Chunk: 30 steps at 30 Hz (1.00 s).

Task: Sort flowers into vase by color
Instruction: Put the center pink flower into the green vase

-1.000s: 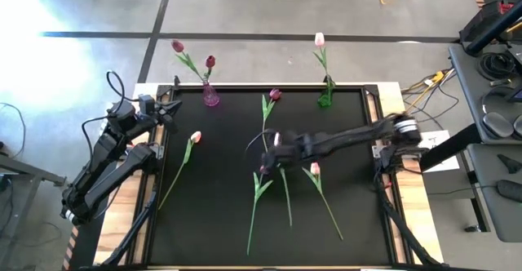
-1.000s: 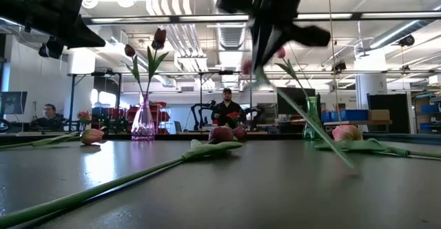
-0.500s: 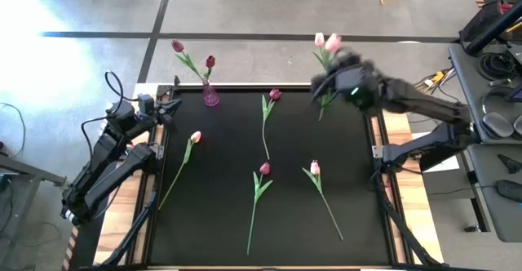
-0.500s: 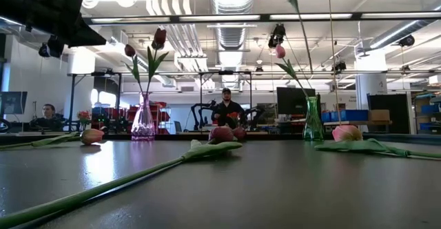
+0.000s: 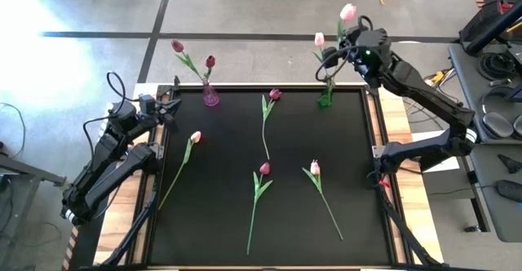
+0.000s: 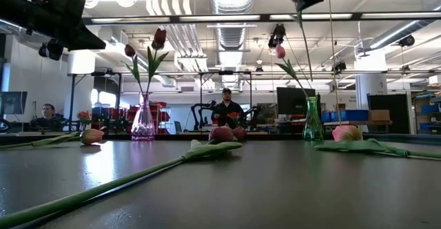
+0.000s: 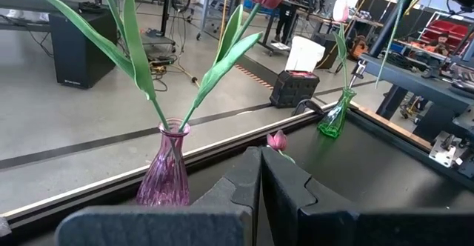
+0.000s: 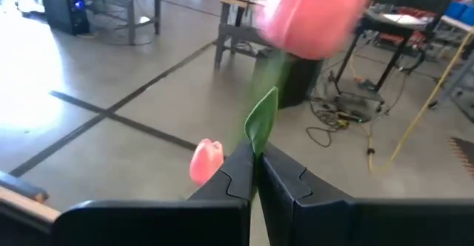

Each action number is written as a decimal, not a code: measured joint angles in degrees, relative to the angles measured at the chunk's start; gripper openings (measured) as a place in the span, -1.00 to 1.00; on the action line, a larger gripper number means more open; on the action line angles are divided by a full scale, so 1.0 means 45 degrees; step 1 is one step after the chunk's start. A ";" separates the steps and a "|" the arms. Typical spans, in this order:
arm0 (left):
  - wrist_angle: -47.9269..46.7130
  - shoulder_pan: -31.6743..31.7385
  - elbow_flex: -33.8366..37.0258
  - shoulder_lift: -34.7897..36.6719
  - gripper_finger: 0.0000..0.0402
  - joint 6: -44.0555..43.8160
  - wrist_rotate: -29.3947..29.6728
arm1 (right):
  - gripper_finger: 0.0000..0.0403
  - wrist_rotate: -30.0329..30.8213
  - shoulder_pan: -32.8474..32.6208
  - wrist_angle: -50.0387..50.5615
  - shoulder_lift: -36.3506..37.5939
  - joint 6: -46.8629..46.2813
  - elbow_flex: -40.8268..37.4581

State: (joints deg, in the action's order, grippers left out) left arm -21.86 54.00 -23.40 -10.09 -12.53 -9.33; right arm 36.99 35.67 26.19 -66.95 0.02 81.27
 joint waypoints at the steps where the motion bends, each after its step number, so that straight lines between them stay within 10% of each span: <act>1: 0.0002 0.0000 0.0000 0.0000 -1.00 -0.0003 -0.0001 | -0.96 0.0002 0.0119 -0.0373 -0.0046 0.0270 -0.0230; 30: -0.0012 0.0000 0.0000 -0.0010 -1.00 -0.0005 -0.0005 | -0.96 0.0109 0.1110 -0.3657 -0.1161 0.1538 -0.2787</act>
State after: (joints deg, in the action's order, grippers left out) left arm -21.91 54.00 -23.40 -10.13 -12.56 -9.36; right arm 37.48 40.66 9.74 -72.18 6.94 68.73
